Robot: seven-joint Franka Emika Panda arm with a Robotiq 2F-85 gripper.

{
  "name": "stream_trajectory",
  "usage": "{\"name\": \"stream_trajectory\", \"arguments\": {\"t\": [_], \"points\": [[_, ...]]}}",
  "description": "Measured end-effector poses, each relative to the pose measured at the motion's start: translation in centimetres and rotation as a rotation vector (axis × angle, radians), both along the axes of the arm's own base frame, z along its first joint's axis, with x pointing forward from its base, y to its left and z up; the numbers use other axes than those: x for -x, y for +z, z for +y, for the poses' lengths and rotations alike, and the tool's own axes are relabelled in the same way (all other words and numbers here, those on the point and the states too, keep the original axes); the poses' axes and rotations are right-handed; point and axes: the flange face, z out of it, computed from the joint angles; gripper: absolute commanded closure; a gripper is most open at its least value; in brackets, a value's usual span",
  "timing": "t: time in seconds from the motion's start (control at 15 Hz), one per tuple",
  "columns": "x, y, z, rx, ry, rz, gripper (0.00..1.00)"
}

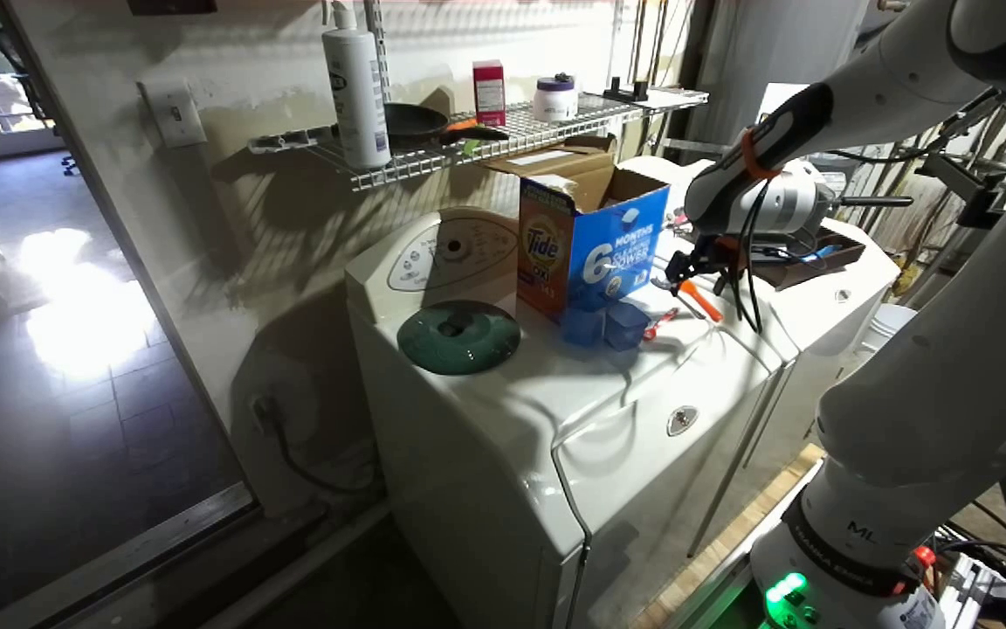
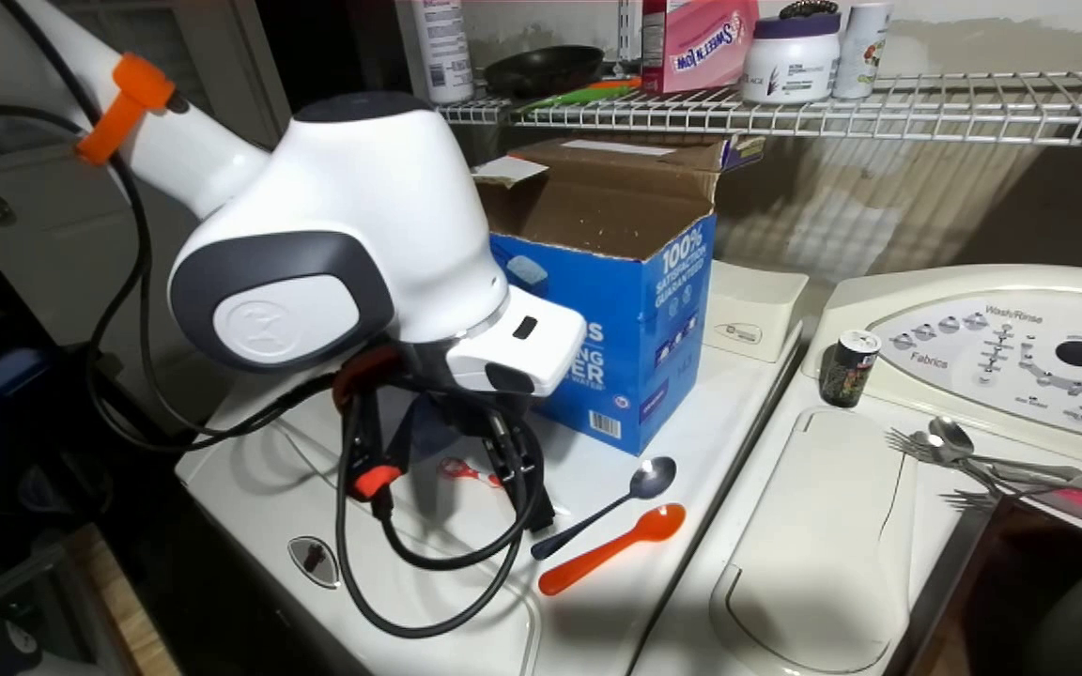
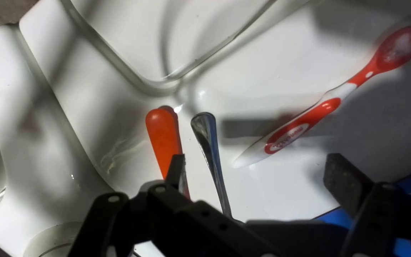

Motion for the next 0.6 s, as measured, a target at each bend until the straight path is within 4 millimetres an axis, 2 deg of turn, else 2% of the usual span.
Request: {"name": "stream_trajectory", "arguments": {"t": [0.27,0.6], "points": [[-0.1,-0.3,-0.2,0.004,-0.002,0.003,0.0],[-1.5,-2.3,-0.8,0.026,0.004,0.013,0.0]]}}
